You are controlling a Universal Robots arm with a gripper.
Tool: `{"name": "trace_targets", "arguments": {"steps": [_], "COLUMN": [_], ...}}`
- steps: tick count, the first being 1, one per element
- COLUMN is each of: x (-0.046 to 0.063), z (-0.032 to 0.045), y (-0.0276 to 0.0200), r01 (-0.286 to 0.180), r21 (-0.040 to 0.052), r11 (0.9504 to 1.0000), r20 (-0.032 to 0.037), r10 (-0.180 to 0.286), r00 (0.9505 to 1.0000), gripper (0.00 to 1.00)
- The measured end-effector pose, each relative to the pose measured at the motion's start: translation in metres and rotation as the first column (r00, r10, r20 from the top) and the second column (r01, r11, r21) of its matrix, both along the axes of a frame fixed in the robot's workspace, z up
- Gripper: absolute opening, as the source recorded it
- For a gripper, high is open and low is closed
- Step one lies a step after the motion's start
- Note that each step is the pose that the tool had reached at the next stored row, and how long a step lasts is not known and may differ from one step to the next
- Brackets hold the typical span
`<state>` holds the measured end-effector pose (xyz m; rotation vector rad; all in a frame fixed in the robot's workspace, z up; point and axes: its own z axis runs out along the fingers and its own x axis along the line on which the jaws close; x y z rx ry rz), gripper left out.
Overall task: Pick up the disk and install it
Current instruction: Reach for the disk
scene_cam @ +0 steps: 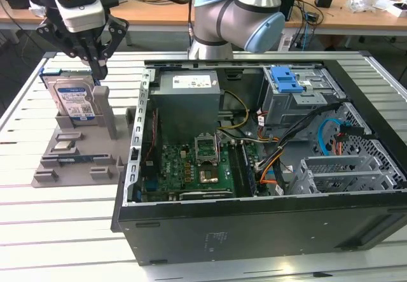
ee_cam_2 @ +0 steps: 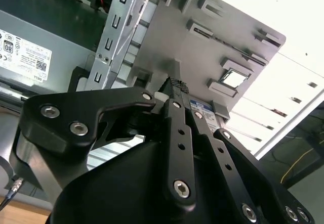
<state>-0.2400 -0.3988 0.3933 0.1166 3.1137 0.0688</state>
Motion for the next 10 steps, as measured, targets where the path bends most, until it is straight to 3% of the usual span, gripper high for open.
{"name": "trace_targets", "arguments": {"steps": [10], "x": [-0.023], "z": [-0.0001], "y": [0.0001], "r01": [0.0], "r21": [0.0], "r11": [1.0], "r20": [0.0], "r10": [0.0], "r00": [1.0], "gripper": [0.11]}}
